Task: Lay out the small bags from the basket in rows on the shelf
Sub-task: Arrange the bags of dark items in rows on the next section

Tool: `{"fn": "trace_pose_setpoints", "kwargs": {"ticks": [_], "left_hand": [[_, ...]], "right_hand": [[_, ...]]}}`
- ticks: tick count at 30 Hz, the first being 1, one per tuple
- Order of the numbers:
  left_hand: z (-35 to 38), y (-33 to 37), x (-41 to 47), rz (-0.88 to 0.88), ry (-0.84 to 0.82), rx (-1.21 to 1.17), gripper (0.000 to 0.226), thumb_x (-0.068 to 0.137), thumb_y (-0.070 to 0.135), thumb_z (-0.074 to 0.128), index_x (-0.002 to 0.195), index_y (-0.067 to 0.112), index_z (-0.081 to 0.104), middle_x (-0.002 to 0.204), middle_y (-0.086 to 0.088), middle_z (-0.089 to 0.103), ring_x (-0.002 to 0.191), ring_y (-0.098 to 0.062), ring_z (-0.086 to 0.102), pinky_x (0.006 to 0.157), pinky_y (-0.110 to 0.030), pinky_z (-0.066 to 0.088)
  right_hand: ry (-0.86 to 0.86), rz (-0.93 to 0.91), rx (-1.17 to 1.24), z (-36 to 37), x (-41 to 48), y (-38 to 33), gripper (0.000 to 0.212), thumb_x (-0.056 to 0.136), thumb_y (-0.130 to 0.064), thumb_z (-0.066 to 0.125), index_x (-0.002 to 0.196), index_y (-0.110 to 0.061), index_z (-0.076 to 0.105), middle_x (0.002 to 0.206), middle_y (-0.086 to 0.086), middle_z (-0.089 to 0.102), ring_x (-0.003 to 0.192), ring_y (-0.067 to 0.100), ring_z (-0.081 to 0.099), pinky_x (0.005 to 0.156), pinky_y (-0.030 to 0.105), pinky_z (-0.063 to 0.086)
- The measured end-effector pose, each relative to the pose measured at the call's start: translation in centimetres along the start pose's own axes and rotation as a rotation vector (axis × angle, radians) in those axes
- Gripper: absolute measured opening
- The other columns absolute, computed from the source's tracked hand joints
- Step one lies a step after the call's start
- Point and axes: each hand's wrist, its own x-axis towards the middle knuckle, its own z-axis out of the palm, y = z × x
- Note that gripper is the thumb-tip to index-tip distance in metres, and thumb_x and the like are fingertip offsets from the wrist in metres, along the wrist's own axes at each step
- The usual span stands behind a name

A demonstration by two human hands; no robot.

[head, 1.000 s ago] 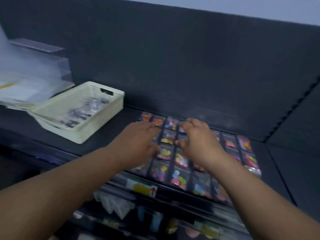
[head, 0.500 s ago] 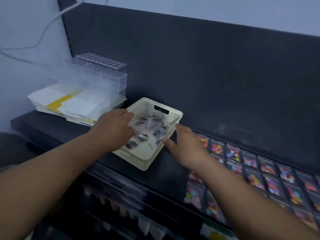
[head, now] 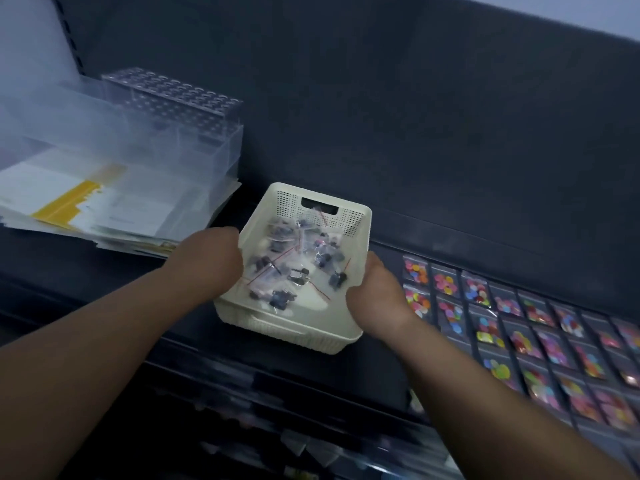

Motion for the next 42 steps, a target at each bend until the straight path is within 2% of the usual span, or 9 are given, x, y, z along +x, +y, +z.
{"fn": "trace_pose_setpoints", "kwargs": {"ticks": [4,11,15,21,26,29,32,38,42], "left_hand": [[-0.7,1.2,-0.2,0.046,0.021,-0.083,0.030,0.092,0.011,0.043,0.063,0.015,0.034,0.066,-0.001,0.041,0.070,-0.023,0.046,0.061,-0.031,0.031],[-2.7,7.3,-3.0,0.174,0.106,-0.128,0.024,0.091,0.012,0.041,0.068,0.011,0.043,0.068,-0.003,0.049,0.065,-0.020,0.047,0.056,-0.031,0.029],[-2.9,13.2,-6.0,0.269,0.162,-0.147,0.019,0.090,0.014,0.041,0.073,0.009,0.048,0.069,-0.003,0.052,0.061,-0.016,0.046,0.053,-0.031,0.029],[-0.5,24.1,-12.2,0.381,0.091,-0.245,0.017,0.090,0.016,0.041,0.082,0.010,0.055,0.078,-0.005,0.056,0.069,-0.020,0.051,0.055,-0.031,0.034],[2.6,33.4,-18.2,0.508,0.078,-0.209,0.017,0.091,0.019,0.042,0.087,0.008,0.055,0.080,-0.008,0.057,0.072,-0.025,0.051,0.060,-0.032,0.035],[4.5,38.4,-21.8,0.531,0.052,-0.224,0.019,0.091,0.019,0.041,0.092,0.009,0.058,0.085,-0.008,0.061,0.078,-0.027,0.055,0.066,-0.034,0.043],[6.2,42.7,-24.6,0.568,0.003,-0.263,0.019,0.092,0.019,0.041,0.090,0.012,0.058,0.086,-0.007,0.061,0.078,-0.025,0.055,0.064,-0.033,0.043],[8.0,50.7,-27.7,0.674,-0.059,-0.251,0.019,0.094,0.020,0.039,0.089,0.014,0.056,0.085,-0.004,0.060,0.077,-0.023,0.056,0.060,-0.032,0.040],[9.7,55.4,-27.6,0.722,-0.107,-0.256,0.020,0.092,0.019,0.038,0.087,0.013,0.056,0.084,-0.005,0.061,0.076,-0.023,0.058,0.065,-0.034,0.047]], "right_hand": [[0.027,-0.009,0.054,-1.6,-0.5,0.7,0.040,0.079,-0.003,0.043,0.115,-0.019,0.052,0.104,0.000,0.063,0.094,0.022,0.061,0.079,0.035,0.054],[0.167,-0.045,0.115,-7.2,-4.1,3.6,0.041,0.078,-0.003,0.042,0.112,-0.024,0.053,0.098,-0.003,0.064,0.090,0.021,0.061,0.079,0.039,0.055],[0.263,-0.036,0.121,-12.0,-7.6,7.4,0.044,0.074,-0.002,0.040,0.109,-0.024,0.055,0.095,-0.004,0.066,0.087,0.019,0.062,0.072,0.032,0.053],[0.366,0.023,0.158,-19.9,-14.6,16.3,0.047,0.068,-0.005,0.039,0.106,-0.027,0.056,0.095,-0.005,0.068,0.089,0.021,0.064,0.077,0.042,0.056],[0.443,0.096,0.110,-26.3,-21.2,24.3,0.043,0.073,-0.005,0.041,0.108,-0.026,0.054,0.096,-0.004,0.065,0.086,0.018,0.062,0.076,0.041,0.056],[0.488,0.123,0.064,-29.4,-24.6,28.7,0.041,0.074,-0.006,0.041,0.108,-0.024,0.055,0.094,-0.003,0.064,0.085,0.019,0.061,0.074,0.040,0.055],[0.519,0.165,0.051,-31.9,-27.4,32.5,0.038,0.075,-0.007,0.043,0.108,-0.022,0.055,0.094,-0.002,0.064,0.084,0.019,0.061,0.072,0.037,0.055],[0.589,0.230,0.082,-36.5,-30.4,39.1,0.037,0.073,-0.006,0.044,0.104,-0.020,0.056,0.092,0.001,0.064,0.084,0.022,0.060,0.072,0.037,0.054],[0.629,0.278,0.123,-38.9,-30.2,43.0,0.042,0.065,-0.009,0.042,0.102,-0.022,0.057,0.091,-0.001,0.066,0.084,0.022,0.062,0.074,0.039,0.055]]}}
